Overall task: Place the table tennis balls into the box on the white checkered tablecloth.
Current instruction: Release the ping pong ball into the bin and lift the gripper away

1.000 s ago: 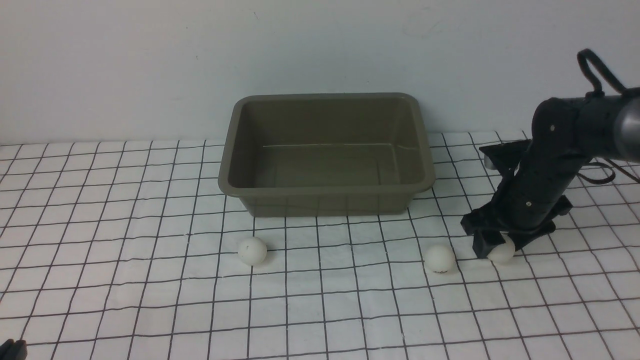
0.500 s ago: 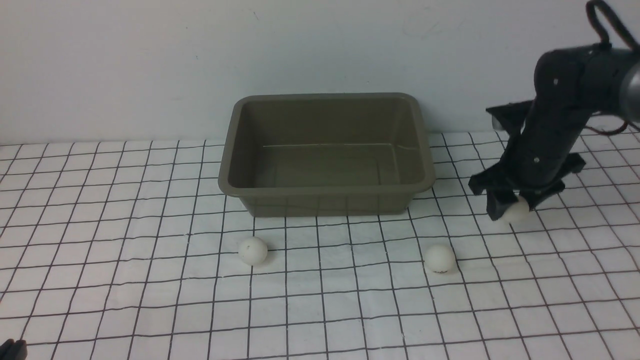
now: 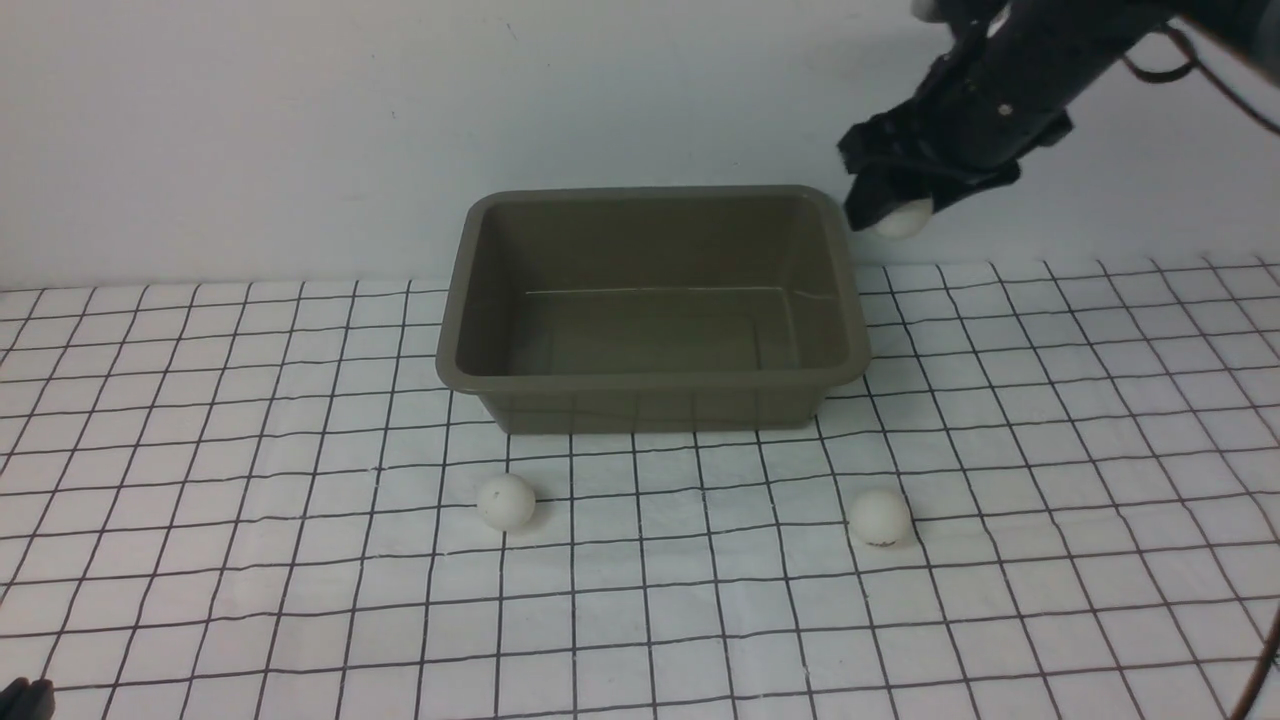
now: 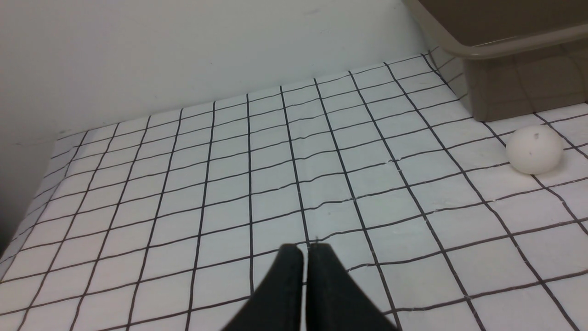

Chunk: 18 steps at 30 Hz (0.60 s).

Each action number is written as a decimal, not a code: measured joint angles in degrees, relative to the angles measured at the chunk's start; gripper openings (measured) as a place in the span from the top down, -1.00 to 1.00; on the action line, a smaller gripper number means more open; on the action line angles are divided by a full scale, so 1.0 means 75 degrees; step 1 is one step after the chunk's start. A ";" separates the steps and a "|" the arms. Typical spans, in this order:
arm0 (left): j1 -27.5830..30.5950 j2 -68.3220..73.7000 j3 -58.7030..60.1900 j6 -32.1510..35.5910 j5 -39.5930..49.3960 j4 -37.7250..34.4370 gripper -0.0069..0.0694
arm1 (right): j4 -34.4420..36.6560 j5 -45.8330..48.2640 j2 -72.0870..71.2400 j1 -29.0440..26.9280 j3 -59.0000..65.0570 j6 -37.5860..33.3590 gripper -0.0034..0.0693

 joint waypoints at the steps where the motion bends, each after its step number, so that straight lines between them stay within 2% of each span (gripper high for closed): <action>1: 0.0000 0.0000 0.0000 0.0000 0.0000 0.0000 0.83 | 0.0015 -0.0076 0.0049 0.0103 -0.0017 -0.0036 -0.08; 3: 0.0000 0.0000 0.0000 0.0000 0.0000 0.0000 0.83 | 0.0035 -0.0247 0.0145 0.0278 -0.0018 -0.0091 -0.08; 4: 0.0000 0.0000 0.0000 0.0000 0.0000 0.0000 0.83 | 0.0062 -0.0721 0.0443 0.0661 -0.0018 -0.0162 -0.08; 7: 0.0000 0.0000 0.0000 0.0000 0.0000 0.0000 0.83 | 0.0086 -0.1377 0.0877 0.1042 -0.0018 -0.0209 -0.08; 12: 0.0000 0.0000 0.0000 0.0000 0.0000 0.0000 0.83 | 0.0086 -0.1705 0.1389 0.1165 -0.0018 -0.0211 -0.09; 18: 0.0000 0.0000 0.0000 0.0000 0.0000 0.0000 0.83 | 0.0062 -0.1729 0.1533 0.1165 -0.0018 -0.0211 -0.32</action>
